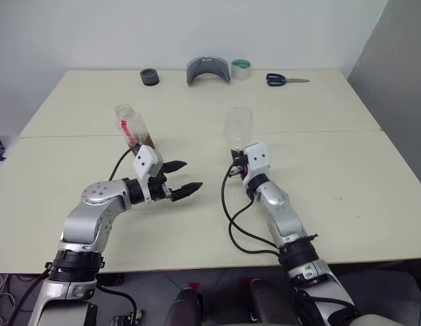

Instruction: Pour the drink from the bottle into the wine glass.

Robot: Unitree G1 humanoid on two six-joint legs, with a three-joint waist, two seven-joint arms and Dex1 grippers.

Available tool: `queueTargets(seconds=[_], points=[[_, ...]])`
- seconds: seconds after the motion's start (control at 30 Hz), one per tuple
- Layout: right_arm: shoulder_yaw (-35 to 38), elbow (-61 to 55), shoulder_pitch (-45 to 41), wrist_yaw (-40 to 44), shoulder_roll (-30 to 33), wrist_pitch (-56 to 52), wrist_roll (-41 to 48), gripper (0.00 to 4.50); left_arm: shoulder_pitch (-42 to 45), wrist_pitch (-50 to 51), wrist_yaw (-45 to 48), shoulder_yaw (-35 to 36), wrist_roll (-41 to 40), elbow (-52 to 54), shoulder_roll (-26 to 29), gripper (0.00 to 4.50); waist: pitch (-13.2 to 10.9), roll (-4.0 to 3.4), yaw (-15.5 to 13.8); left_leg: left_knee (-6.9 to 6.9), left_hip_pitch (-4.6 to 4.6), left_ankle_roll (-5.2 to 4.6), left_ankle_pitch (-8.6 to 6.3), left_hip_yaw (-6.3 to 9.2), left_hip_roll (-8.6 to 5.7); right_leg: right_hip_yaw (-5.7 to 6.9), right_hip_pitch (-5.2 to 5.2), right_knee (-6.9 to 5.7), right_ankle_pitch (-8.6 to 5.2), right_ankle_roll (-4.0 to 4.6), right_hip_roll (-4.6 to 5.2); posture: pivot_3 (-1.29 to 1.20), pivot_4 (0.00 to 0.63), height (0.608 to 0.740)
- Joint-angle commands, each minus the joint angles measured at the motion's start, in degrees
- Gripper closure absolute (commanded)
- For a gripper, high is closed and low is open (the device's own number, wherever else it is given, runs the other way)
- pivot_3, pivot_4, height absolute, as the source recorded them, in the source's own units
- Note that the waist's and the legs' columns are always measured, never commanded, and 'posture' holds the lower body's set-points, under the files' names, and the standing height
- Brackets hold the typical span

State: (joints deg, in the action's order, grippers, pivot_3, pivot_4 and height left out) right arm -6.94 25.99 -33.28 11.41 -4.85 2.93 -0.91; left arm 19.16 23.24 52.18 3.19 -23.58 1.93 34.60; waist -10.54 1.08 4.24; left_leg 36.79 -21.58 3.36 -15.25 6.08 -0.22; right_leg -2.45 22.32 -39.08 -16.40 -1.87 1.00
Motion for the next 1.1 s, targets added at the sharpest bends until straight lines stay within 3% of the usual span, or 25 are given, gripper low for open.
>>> queueTargets(seconds=[0.03, 0.5, 0.9, 1.1], points=[[-0.10, 4.14, -3.94, 2.11, -1.12, 4.92, 1.04, 4.31, -0.86, -0.87, -2.47, 2.73, -0.17, 3.60, 0.18, 0.00, 0.00, 0.00, 0.00, 0.00, -0.04, 0.00, 0.00, 0.01, 0.00, 0.02, 0.02, 0.01, 0.00, 0.00, 0.01, 0.00, 0.150, 0.740], [0.27, 9.92, -3.80, 5.59, -1.72, 7.62, 1.51, 4.31, -4.28, 8.31, -9.52, 7.42, -4.99, 18.46, 2.10, 0.00, -0.01, -0.01, 0.01, 0.03, -0.14, 0.01, 0.00, 0.07, -0.01, 0.05, 0.09, -0.02, 0.00, 0.00, 0.09, 0.00, 0.150, 0.740], [0.92, 10.37, -3.97, 6.68, -1.46, 6.72, 2.45, 4.31, -5.92, 9.07, -10.07, 10.06, -5.52, 21.08, 5.30, 0.00, -0.01, -0.01, 0.02, 0.04, -0.10, 0.01, 0.00, 0.05, -0.05, 0.05, 0.04, -0.01, 0.00, 0.00, 0.04, 0.00, 0.150, 0.740], [1.29, 10.03, -3.85, 6.66, -1.62, 6.23, 2.87, 2.37, -4.92, 8.36, -10.45, 8.86, -5.11, 19.92, 4.47, 0.00, -0.01, -0.01, -0.01, 0.04, -0.09, 0.01, 0.00, 0.07, -0.04, 0.07, 0.02, -0.02, 0.01, 0.00, 0.04, 0.00, 0.150, 0.740]])
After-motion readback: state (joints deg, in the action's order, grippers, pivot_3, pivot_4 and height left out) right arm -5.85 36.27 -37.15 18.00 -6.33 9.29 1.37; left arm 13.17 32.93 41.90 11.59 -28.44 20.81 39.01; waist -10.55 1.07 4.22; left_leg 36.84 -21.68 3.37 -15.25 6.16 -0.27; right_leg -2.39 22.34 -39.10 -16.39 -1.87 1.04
